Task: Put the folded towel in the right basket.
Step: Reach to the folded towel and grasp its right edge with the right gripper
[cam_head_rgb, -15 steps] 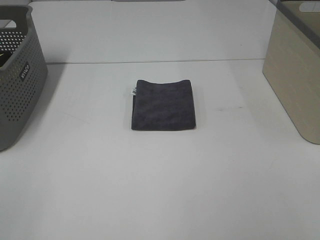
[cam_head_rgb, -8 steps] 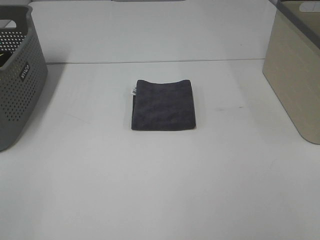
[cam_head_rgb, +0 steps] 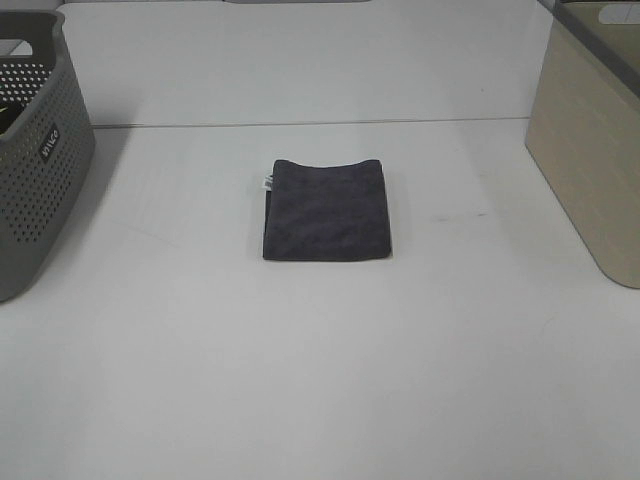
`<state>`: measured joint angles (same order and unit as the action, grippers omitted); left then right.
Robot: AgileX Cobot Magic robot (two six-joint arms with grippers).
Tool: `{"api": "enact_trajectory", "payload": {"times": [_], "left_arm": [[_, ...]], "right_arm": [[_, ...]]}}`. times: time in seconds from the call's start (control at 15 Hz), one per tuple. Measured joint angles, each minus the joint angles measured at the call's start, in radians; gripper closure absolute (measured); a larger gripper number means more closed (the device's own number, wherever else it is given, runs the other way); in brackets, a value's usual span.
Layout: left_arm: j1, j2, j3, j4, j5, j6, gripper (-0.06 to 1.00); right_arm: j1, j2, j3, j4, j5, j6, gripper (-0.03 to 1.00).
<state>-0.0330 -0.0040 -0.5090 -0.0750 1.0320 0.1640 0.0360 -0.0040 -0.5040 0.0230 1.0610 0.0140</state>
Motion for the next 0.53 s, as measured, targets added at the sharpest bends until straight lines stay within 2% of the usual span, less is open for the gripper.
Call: {"api": "enact_trajectory", "payload": {"times": [0.53], "left_arm": [[0.0, 0.0, 0.0, 0.0, 0.0, 0.0, -0.04]], "right_arm": [[0.0, 0.0, 0.0, 0.0, 0.0, 0.0, 0.2]]}}
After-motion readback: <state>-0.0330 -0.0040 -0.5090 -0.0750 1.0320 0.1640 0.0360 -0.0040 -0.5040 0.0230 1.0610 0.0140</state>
